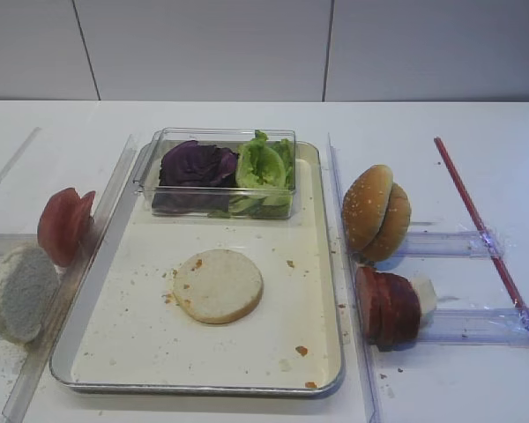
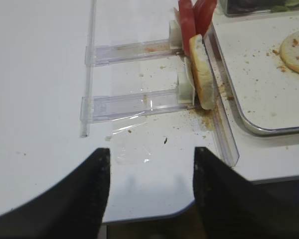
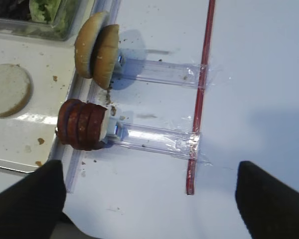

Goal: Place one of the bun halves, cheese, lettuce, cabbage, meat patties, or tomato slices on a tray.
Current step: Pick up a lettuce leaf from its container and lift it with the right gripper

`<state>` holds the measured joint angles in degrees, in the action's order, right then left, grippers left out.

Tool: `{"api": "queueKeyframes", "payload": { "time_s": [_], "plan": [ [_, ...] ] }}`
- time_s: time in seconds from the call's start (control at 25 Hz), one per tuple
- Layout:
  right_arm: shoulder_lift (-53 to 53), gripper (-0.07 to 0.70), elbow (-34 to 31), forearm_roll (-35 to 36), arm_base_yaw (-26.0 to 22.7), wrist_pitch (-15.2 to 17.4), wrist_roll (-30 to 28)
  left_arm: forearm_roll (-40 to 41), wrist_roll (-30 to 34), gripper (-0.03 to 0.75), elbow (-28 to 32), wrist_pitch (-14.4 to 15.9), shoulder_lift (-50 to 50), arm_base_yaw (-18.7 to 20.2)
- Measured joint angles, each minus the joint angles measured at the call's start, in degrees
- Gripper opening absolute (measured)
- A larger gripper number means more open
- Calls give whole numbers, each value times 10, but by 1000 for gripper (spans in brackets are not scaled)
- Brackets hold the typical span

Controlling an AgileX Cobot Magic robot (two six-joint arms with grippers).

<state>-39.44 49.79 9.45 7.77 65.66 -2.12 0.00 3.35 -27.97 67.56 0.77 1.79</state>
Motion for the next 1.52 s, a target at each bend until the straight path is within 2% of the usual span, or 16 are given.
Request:
{"api": "queueKeyframes", "payload": {
  "time_s": [0.32, 0.56, 0.76, 0.88, 1.2, 1.52],
  "plan": [
    [-199, 666, 140, 47, 0, 52, 24, 0, 0, 361, 0, 0, 0, 0],
    [-329, 606, 250, 53, 0, 58, 39, 0, 0, 361, 0, 0, 0, 0],
    [-418, 589, 345, 54, 2, 59, 41, 0, 0, 361, 0, 0, 0, 0],
    [-475, 587, 399, 49, 27, 59, 52, 0, 0, 361, 0, 0, 0, 0],
    [-635, 586, 550, 33, 137, 59, 86, 0, 0, 361, 0, 0, 0, 0],
    [-786, 585, 678, 31, 191, 59, 100, 0, 0, 361, 0, -1, 0, 0]
  ]
}}
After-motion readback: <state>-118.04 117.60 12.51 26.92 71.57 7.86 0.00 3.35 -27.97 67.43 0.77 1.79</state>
